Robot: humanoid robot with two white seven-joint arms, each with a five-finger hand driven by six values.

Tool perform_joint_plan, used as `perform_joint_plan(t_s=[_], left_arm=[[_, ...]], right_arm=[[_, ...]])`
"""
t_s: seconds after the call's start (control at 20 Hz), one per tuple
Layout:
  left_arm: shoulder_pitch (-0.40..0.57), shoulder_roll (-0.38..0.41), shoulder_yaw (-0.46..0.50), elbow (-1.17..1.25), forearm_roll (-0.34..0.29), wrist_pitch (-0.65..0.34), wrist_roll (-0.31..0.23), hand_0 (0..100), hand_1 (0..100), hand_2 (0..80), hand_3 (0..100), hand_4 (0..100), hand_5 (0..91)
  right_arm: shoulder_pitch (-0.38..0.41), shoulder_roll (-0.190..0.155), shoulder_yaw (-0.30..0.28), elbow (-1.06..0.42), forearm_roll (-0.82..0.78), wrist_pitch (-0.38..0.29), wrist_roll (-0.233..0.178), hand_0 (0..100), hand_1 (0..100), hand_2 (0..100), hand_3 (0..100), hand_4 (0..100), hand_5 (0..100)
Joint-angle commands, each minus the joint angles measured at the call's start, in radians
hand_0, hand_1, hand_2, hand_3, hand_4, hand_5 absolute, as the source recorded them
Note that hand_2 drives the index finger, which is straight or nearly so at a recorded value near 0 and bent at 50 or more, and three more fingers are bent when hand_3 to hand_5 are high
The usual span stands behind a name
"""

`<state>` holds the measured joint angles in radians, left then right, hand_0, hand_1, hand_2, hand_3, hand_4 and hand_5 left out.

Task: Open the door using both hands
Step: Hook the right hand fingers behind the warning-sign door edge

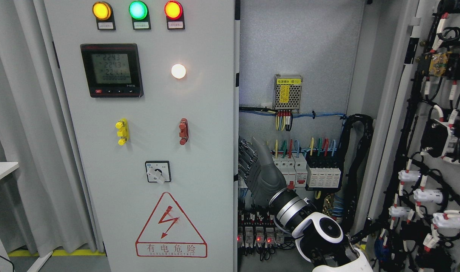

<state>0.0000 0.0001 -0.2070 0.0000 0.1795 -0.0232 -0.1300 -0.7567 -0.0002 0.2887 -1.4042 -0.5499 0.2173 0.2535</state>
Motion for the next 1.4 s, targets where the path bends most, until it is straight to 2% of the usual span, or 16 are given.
perform_joint_plan(t_s=[0.0, 0.2, 0.35, 0.8, 0.95, 1.35], left_arm=[[-0.012, 0.026, 0.0, -0.018, 0.0, 0.005, 0.0, 29, 0, 2.7, 3, 3, 0.0], [-0.012, 0.026, 0.0, -0.018, 0.0, 0.003, 0.0, 29, 0, 2.7, 3, 3, 0.0], [-0.012, 0.026, 0.0, -0.018, 0.0, 0.005, 0.0, 29, 0, 2.7, 3, 3, 0.0], [-0.012, 0.026, 0.0, -0.018, 0.0, 0.005, 0.0, 29, 0, 2.7, 3, 3, 0.0], [-0.012, 0.026, 0.0, -0.018, 0.0, 0.005, 0.0, 29, 0, 2.7, 3, 3, 0.0], [-0.012, 0.026, 0.0, -0.018, 0.0, 0.005, 0.0, 29, 0, 2.7, 3, 4, 0.0]], right_arm=[[-0.003, 0.0, -0.014, 0.016, -0.024, -0.001, 0.029, 22, 0, 0, 0, 0, 0], [-0.001, 0.0, -0.043, 0.019, -0.044, -0.004, 0.039, 22, 0, 0, 0, 0, 0], [-0.001, -0.003, -0.043, 0.021, -0.051, -0.004, 0.075, 22, 0, 0, 0, 0, 0], [0.005, -0.004, -0.059, 0.028, -0.053, -0.01, 0.081, 22, 0, 0, 0, 0, 0], [0.008, -0.004, -0.06, 0.028, -0.053, -0.01, 0.118, 22, 0, 0, 0, 0, 0], [0.011, -0.012, -0.094, 0.027, -0.054, -0.012, 0.127, 22, 0, 0, 0, 0, 0]])
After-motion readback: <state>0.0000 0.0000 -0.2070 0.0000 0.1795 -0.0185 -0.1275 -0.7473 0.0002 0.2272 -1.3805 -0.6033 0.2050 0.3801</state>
